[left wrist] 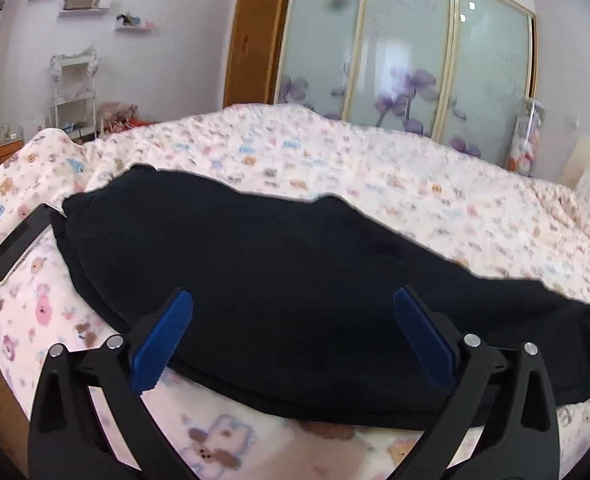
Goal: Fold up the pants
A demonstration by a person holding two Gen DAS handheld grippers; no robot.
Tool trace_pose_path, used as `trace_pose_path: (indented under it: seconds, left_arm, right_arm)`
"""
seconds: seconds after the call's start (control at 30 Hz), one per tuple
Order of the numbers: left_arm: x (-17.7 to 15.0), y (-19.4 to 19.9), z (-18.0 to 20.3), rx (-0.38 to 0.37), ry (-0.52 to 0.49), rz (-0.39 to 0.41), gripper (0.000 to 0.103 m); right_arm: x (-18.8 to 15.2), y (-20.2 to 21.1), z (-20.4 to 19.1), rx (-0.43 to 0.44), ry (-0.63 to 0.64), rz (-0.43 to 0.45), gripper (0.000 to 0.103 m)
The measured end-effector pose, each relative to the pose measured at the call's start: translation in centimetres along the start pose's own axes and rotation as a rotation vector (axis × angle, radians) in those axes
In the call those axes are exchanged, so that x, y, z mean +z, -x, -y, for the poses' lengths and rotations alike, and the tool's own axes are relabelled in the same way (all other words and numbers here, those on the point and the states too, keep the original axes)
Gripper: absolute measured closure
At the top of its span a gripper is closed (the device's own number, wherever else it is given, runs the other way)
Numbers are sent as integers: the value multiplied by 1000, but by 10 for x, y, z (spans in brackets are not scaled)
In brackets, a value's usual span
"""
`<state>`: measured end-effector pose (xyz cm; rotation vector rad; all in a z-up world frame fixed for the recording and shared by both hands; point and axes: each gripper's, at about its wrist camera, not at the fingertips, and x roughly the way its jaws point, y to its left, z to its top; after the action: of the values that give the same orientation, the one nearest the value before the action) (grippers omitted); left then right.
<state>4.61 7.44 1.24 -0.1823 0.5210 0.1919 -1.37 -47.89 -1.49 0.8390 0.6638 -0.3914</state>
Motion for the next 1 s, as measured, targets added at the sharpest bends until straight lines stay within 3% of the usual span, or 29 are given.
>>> trace_pose_path:
  seconds: [0.1,0.2,0.3,0.37,0.47,0.53,0.6,0.7,0.8,0.87,0.93,1.0]
  left_arm:
    - [-1,-4,-11,0,49,-25,2]
    - [-3,-13,-26,-1,122,-68,2]
    - [-7,-19,-34,-8,169,-98,2]
    - [-7,-19,-34,-8,173,-94,2]
    - [-7,-18,-32,8,157,-88,2]
    - [-7,-17,-33,10,158,-85,2]
    - [-7,-17,-33,18,162,-82,2]
    - [-6,-16,-34,26,166,-75,2]
    - [-6,-13,-35,28,167,-65,2]
    - [-5,-13,-36,20,171,-61,2]
    - [-5,-12,-35,13,170,-55,2]
    - [-3,-7,-34,5,165,-29,2]
  right_arm:
    - [-7,-19,-12,-61,109,-64,58]
    - [-21,-24,-24,-174,249,-73,79]
    - [-18,-17,-29,-174,311,-59,83]
    - [-10,-6,-37,-207,372,-7,85]
    - [6,19,-49,-289,464,140,86]
    - [15,29,-46,-310,471,188,86]
    - [21,19,-36,-323,439,167,86]
    - [9,-28,-9,-386,425,28,86]
    - [5,-26,-10,-394,458,46,81]
    - [8,-23,-11,-402,468,19,57]
    - [10,-12,-15,-438,467,67,48]
    - [6,11,-28,-443,480,168,44]
